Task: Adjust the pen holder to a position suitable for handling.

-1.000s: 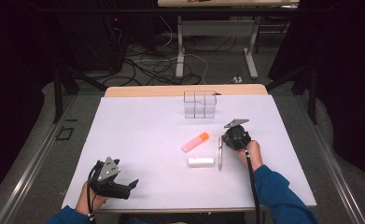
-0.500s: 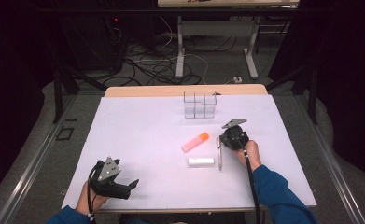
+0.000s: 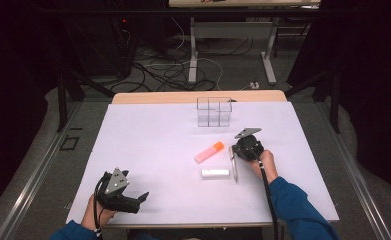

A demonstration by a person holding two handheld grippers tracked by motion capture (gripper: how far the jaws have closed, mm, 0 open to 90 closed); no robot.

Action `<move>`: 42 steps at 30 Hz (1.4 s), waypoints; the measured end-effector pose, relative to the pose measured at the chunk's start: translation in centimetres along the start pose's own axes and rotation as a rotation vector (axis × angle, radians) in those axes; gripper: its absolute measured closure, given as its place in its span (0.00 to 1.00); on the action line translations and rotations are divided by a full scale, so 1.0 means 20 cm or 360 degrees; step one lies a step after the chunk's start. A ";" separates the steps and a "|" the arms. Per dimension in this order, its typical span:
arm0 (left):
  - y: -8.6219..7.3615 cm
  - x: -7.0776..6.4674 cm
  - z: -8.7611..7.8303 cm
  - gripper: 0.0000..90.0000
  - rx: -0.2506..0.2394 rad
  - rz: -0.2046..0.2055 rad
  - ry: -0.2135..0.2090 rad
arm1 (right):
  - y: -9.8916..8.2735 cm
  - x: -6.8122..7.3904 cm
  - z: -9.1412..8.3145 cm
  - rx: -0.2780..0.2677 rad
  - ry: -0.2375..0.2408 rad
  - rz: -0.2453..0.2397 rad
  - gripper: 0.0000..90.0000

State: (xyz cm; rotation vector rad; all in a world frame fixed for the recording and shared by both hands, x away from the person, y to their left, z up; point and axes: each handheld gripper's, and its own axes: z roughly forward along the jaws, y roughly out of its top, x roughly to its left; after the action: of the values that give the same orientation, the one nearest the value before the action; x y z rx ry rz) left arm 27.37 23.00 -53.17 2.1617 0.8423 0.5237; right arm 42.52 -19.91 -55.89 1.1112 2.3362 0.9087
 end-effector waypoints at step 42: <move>0.00 0.00 -0.01 0.00 -0.0004 0.0006 -0.0004 | -0.02 0.03 -0.12 0.0016 0.0056 0.0137 0.74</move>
State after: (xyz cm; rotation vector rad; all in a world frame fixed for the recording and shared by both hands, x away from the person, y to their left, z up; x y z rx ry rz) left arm 27.28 23.10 -53.02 2.1616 0.8355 0.5233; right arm 40.64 -20.57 -54.55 1.2180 2.3391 0.9550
